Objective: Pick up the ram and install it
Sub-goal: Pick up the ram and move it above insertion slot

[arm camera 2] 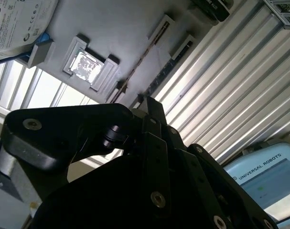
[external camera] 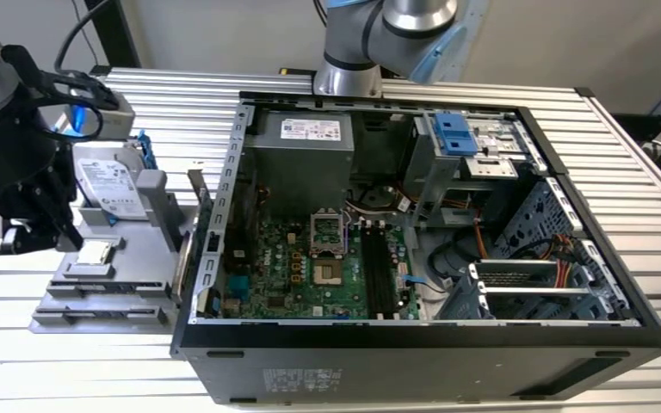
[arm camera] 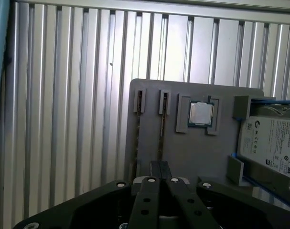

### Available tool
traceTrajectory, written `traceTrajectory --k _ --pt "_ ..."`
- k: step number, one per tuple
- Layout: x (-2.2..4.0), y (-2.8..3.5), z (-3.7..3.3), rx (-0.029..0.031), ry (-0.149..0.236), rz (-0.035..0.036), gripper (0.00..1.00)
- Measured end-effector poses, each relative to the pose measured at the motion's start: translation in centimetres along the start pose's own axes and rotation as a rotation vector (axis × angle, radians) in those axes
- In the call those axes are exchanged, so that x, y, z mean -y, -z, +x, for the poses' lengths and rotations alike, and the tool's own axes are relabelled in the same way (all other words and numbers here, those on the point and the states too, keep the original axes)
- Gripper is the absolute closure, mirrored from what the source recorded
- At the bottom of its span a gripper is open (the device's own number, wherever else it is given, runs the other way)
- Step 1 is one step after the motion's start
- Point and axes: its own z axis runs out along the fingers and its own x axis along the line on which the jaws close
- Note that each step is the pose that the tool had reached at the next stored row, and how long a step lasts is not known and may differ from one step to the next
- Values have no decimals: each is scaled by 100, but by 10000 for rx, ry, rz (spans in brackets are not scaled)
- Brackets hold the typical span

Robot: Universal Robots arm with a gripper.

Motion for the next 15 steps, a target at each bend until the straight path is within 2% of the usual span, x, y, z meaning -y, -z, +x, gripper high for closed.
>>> traceTrajectory --k 15 --pt "2 -41 1 1 0 1 100"
